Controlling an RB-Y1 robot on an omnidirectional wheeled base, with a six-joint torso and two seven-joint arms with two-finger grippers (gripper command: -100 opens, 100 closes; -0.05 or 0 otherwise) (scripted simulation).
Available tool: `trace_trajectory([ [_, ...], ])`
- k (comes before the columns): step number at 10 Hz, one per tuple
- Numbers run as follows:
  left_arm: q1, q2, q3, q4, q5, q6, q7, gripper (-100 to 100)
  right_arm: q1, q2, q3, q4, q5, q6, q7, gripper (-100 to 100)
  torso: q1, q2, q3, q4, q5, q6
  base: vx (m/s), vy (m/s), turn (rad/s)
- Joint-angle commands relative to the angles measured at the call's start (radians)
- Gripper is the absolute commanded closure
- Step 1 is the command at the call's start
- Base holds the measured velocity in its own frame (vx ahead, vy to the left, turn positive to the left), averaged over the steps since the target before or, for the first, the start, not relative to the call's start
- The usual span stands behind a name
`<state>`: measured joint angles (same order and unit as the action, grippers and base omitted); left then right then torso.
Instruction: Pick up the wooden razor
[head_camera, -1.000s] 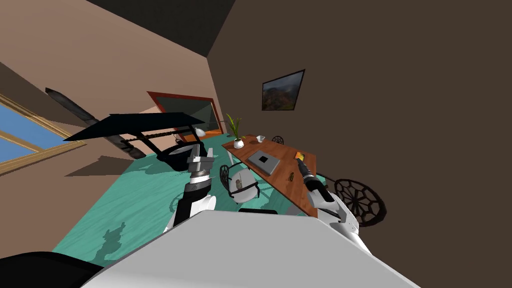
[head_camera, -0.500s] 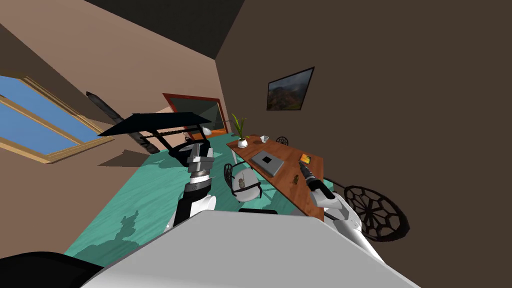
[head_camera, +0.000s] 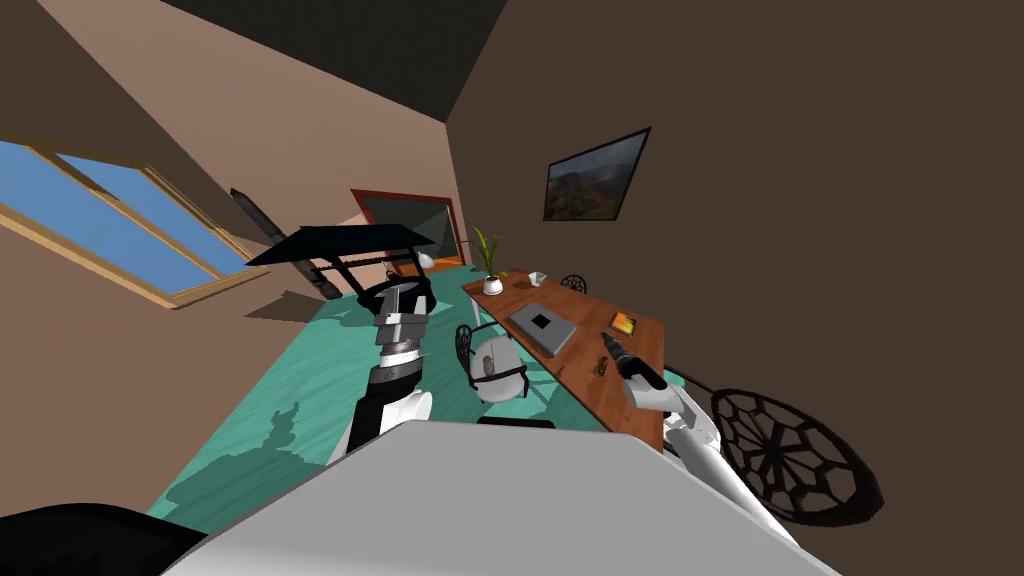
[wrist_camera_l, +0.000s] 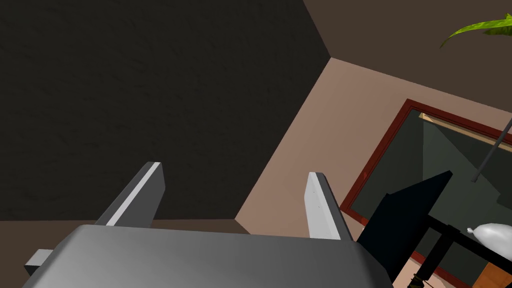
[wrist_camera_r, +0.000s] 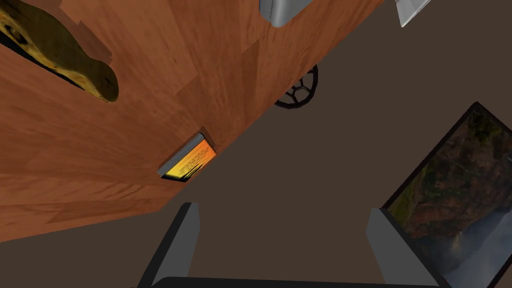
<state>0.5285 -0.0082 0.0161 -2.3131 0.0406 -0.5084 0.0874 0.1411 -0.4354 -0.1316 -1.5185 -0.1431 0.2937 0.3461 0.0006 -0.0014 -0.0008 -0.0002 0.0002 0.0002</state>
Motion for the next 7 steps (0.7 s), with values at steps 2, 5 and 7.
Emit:
trace_trajectory([
  [2, 0.0, 0.0, 0.0, 0.0, 0.0, 0.0, 0.0, 0, -0.019, -0.045, -0.013, 0.067, -0.033, 0.085, 0.048, -100, 0.0, 0.0, 0.0, 0.0, 0.0, 0.001, 0.016, 0.009, 0.154],
  [5, 0.0, 0.0, 0.0, 0.0, 0.0, 0.0, 0.0, 0, -0.041, -0.069, -0.021, 0.149, -0.051, 0.184, 0.079, -100, 0.0, 0.0, 0.0, 0.0, 0.0, 0.0, 0.017, 0.005, 0.159],
  [7, 0.0, 0.0, 0.0, 0.0, 0.0, 0.0, 0.0, 0, -0.062, -0.093, -0.029, 0.21, -0.068, 0.25, 0.11, -100, 0.0, 0.0, 0.0, 0.0, 0.0, 0.0, 0.02, 0.005, 0.17],
])
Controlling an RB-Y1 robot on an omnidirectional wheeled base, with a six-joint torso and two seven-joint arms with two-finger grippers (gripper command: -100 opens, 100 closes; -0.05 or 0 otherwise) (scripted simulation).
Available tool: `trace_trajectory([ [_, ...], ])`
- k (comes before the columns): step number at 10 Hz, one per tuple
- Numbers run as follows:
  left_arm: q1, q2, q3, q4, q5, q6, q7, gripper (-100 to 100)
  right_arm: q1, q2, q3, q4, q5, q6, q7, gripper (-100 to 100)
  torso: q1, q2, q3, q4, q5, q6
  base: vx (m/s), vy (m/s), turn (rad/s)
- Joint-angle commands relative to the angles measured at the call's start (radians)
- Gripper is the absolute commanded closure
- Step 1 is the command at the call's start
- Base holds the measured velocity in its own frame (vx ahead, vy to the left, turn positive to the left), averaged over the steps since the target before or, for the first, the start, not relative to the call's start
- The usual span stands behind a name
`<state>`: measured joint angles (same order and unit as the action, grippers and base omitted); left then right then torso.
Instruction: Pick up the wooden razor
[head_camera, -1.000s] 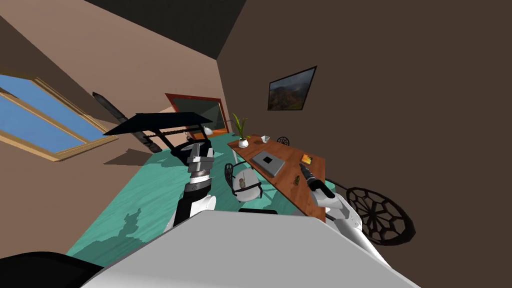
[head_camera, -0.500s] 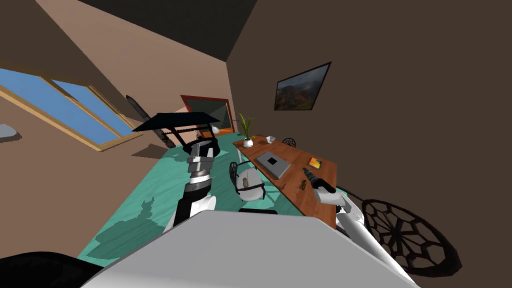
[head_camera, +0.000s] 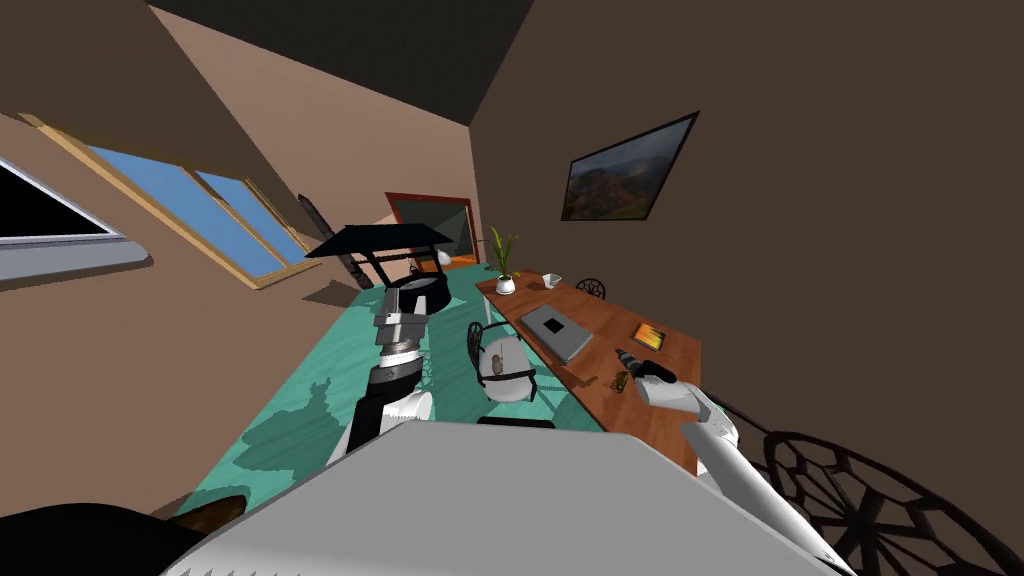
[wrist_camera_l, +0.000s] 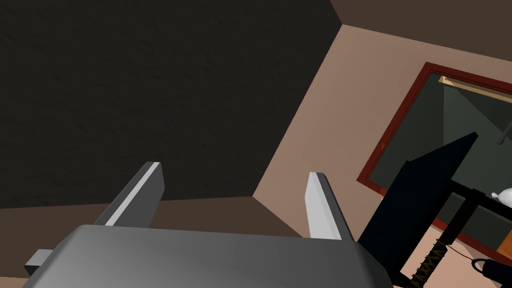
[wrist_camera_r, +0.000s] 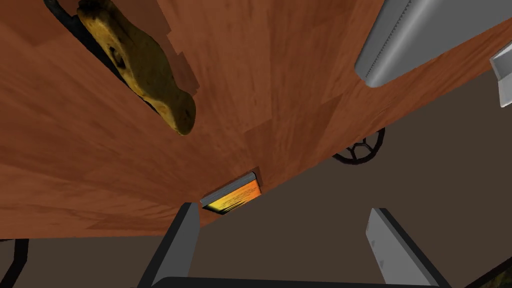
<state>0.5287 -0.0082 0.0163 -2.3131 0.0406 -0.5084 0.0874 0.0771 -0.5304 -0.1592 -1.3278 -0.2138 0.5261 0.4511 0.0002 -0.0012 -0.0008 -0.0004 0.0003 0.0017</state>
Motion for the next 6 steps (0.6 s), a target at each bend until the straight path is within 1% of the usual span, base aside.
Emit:
trace_trajectory([
  [1, 0.0, 0.0, 0.0, 0.0, 0.0, 0.0, 0.0, 0, -0.019, -0.021, -0.01, 0.05, -0.016, 0.05, 0.035, -100, 0.0, 0.0, 0.0, 0.0, 0.0, 0.0, 0.02, 0.005, 0.164],
  [2, 0.0, 0.0, 0.0, 0.0, 0.0, 0.0, 0.0, 0, -0.019, -0.021, -0.01, 0.08, -0.016, 0.078, 0.035, -100, 0.0, 0.0, 0.0, 0.0, 0.0, -0.001, 0.019, 0.0, 0.12],
  [3, 0.0, 0.0, 0.0, 0.0, 0.0, 0.0, 0.0, 0, -0.039, -0.043, -0.019, 0.108, -0.034, 0.109, 0.065, -100, 0.0, 0.0, 0.0, 0.0, 0.0, 0.0, 0.021, 0.006, 0.225],
  [4, 0.0, 0.0, 0.0, 0.0, 0.0, 0.0, 0.0, 0, -0.039, -0.043, -0.019, 0.127, -0.034, 0.141, 0.065, -100, 0.0, 0.0, 0.0, 0.0, 0.0, -0.001, 0.02, -0.002, 0.123],
  [5, 0.0, 0.0, 0.0, 0.0, 0.0, 0.0, 0.0, 0, -0.039, -0.043, -0.019, 0.14, -0.034, 0.142, 0.065, -100, 0.0, 0.0, 0.0, 0.0, 0.0, 0.0, 0.012, -0.004, -0.017],
  [6, 0.0, 0.0, 0.0, 0.0, 0.0, 0.0, 0.0, 0, -0.058, -0.065, -0.027, 0.184, -0.051, 0.187, 0.095, -100, 0.0, 0.0, 0.0, 0.0, 0.0, 0.0, 0.019, 0.002, 0.225],
])
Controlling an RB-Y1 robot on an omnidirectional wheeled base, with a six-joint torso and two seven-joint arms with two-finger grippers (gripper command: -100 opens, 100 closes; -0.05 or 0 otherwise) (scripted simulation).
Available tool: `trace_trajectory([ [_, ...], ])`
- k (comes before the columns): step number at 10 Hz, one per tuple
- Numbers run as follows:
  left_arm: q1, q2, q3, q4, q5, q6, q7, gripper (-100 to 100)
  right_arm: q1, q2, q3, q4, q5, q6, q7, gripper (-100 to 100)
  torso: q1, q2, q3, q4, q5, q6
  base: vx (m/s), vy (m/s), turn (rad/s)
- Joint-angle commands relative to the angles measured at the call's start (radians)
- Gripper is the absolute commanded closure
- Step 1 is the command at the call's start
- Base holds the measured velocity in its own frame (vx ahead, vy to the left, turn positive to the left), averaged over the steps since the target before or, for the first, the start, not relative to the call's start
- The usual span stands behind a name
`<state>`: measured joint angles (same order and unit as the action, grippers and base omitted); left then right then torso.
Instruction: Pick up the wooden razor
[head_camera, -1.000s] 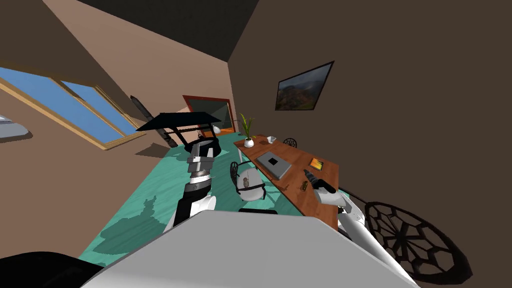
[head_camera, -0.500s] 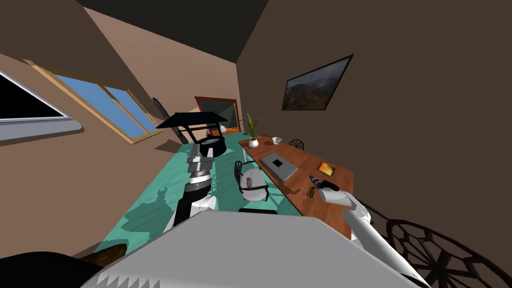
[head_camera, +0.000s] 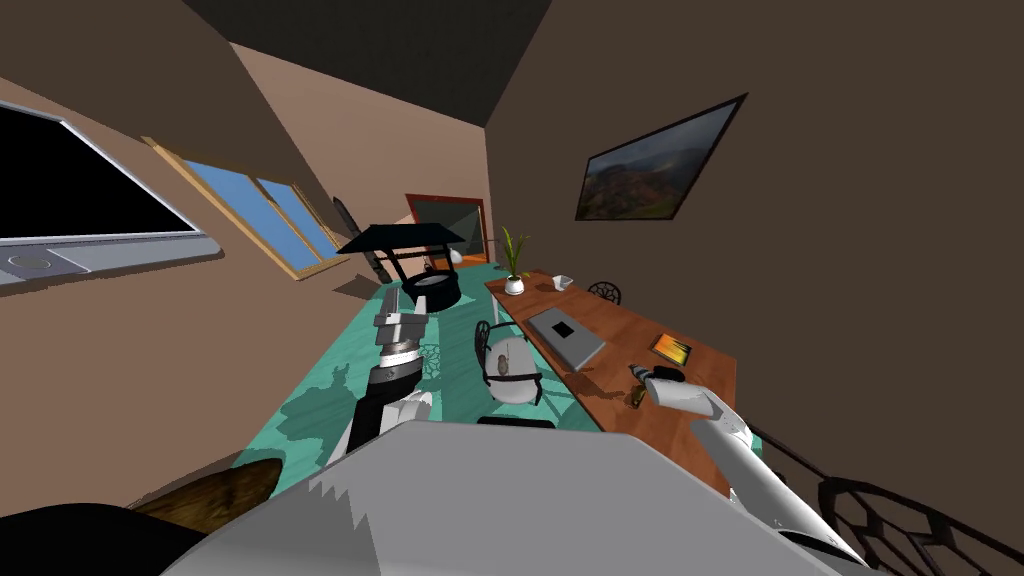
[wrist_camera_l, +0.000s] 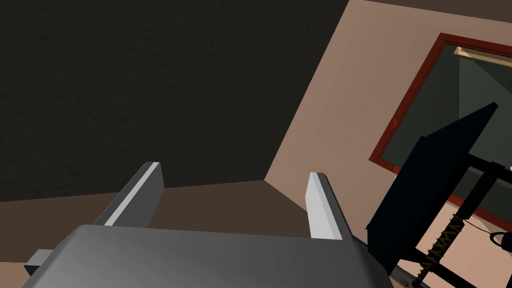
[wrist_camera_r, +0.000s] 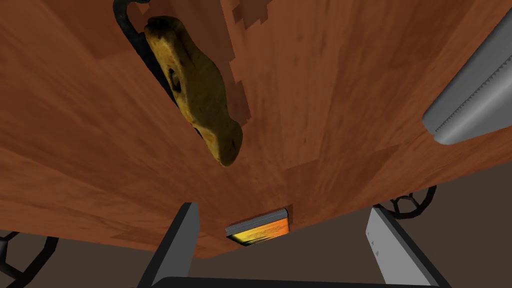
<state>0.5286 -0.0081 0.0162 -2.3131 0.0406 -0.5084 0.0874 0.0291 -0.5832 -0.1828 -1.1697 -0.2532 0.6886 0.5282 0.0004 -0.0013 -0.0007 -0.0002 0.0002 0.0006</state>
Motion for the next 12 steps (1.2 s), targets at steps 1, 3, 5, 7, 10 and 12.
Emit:
trace_trajectory([
  [1, 0.0, 0.0, 0.0, 0.0, 0.0, 0.0, 0.0, 0, -0.01, -0.012, -0.004, 0.04, -0.012, 0.04, 0.018, -100, 0.0, 0.0, 0.0, 0.0, 0.0, 0.0, 0.021, -0.005, 0.11],
  [3, 0.0, 0.0, 0.0, 0.0, 0.0, 0.0, 0.0, 0, -0.028, -0.033, -0.012, 0.097, -0.03, 0.099, 0.046, -100, 0.0, 0.0, 0.0, 0.0, 0.0, 0.0, 0.022, -0.005, 0.139],
  [5, 0.0, 0.0, 0.0, 0.0, 0.0, 0.0, 0.0, 0, -0.045, -0.053, -0.021, 0.152, -0.047, 0.156, 0.073, -100, 0.0, 0.0, 0.0, 0.0, 0.0, 0.001, 0.026, -0.001, 0.125],
  [7, 0.0, 0.0, 0.0, 0.0, 0.0, 0.0, 0.0, 0, -0.06, -0.071, -0.029, 0.193, -0.064, 0.206, 0.1, -100, 0.0, 0.001, 0.0, 0.0, 0.0, 0.001, 0.013, 0.0, 0.088],
  [10, 0.0, 0.0, 0.0, 0.0, 0.0, 0.0, 0.0, 0, -0.075, -0.088, -0.037, 0.237, -0.08, 0.263, 0.125, -100, 0.0, 0.001, 0.0, 0.0, 0.0, 0.001, 0.014, -0.003, 0.094],
  [12, 0.0, 0.0, 0.0, 0.0, 0.0, 0.0, 0.0, 0, -0.089, -0.104, -0.045, 0.293, -0.096, 0.302, 0.148, -100, 0.0, 0.0, 0.0, 0.0, 0.0, 0.001, 0.023, -0.007, 0.118],
])
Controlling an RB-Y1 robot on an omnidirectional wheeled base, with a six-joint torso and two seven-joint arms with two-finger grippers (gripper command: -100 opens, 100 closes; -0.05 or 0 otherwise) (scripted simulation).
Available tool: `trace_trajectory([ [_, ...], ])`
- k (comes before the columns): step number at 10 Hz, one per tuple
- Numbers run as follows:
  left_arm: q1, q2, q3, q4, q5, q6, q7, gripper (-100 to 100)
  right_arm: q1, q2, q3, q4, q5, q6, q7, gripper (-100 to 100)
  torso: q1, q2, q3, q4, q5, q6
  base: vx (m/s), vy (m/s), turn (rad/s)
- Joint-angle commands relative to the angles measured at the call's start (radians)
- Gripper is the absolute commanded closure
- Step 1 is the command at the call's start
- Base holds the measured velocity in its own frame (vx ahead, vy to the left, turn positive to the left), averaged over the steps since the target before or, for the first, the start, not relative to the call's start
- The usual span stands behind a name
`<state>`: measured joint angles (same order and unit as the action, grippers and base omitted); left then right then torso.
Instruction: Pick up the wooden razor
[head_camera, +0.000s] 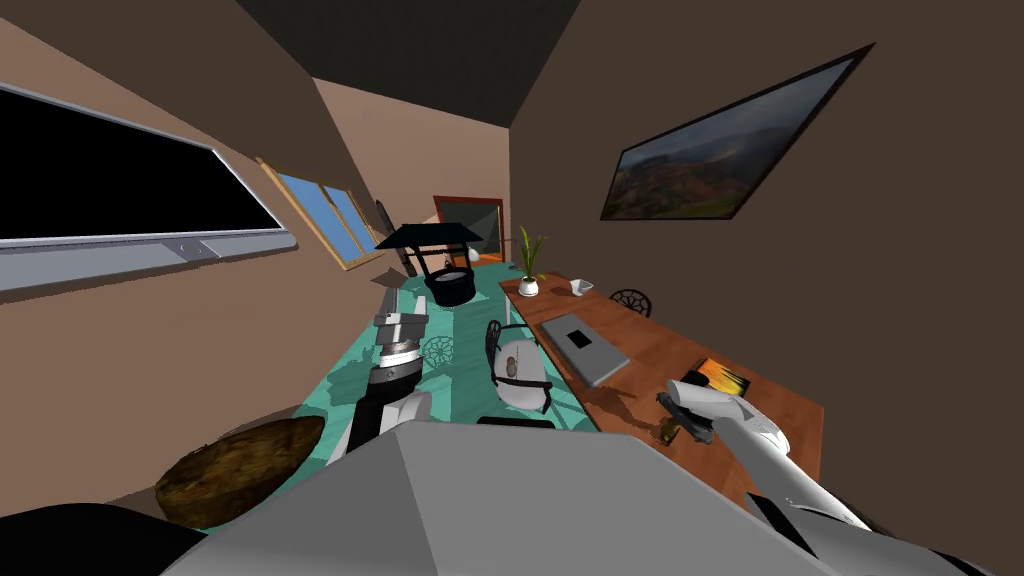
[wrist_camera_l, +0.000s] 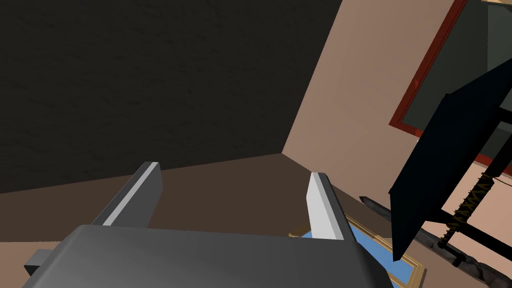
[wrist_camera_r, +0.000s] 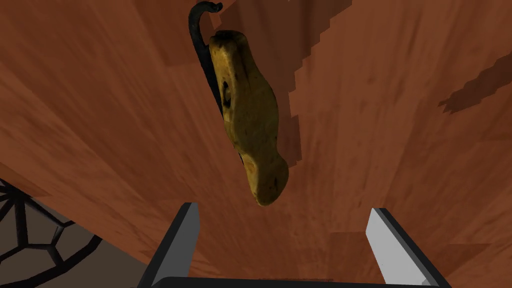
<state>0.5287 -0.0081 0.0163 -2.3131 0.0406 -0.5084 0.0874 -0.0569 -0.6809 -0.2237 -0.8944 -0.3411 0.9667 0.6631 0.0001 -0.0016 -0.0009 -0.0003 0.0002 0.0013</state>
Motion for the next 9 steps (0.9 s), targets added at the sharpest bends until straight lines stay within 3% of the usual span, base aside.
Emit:
trace_trajectory([
  [1, 0.0, 0.0, 0.0, 0.0, 0.0, 0.0, 0.0, 0, -0.003, -0.007, -0.004, 0.027, -0.008, 0.035, 0.014, -100, 0.0, 0.0, 0.0, 0.0, 0.0, 0.0, 0.024, -0.008, 0.093],
  [2, 0.0, 0.0, 0.0, 0.0, 0.0, 0.0, 0.0, 0, -0.015, -0.022, -0.012, 0.055, -0.022, 0.08, 0.036, -100, 0.0, 0.0, 0.0, 0.0, 0.0, 0.001, 0.025, -0.007, 0.135],
  [3, 0.0, 0.0, 0.0, 0.0, 0.0, 0.0, 0.0, 0, -0.015, -0.022, -0.012, 0.072, -0.022, 0.082, 0.036, -100, 0.0, 0.0, 0.0, 0.0, 0.0, 0.0, 0.02, -0.008, 0.083],
  [5, 0.0, 0.0, 0.0, 0.0, 0.0, 0.0, 0.0, 0, -0.036, -0.047, -0.025, 0.142, -0.049, 0.148, 0.076, -100, 0.0, 0.0, 0.0, 0.0, 0.0, 0.0, 0.026, -0.005, 0.184],
  [9, 0.0, 0.0, 0.0, 0.0, 0.0, 0.0, 0.0, 0, -0.052, -0.066, -0.036, 0.218, -0.072, 0.235, 0.108, -100, 0.0, 0.001, 0.0, 0.0, 0.0, 0.001, 0.02, -0.008, 0.077],
])
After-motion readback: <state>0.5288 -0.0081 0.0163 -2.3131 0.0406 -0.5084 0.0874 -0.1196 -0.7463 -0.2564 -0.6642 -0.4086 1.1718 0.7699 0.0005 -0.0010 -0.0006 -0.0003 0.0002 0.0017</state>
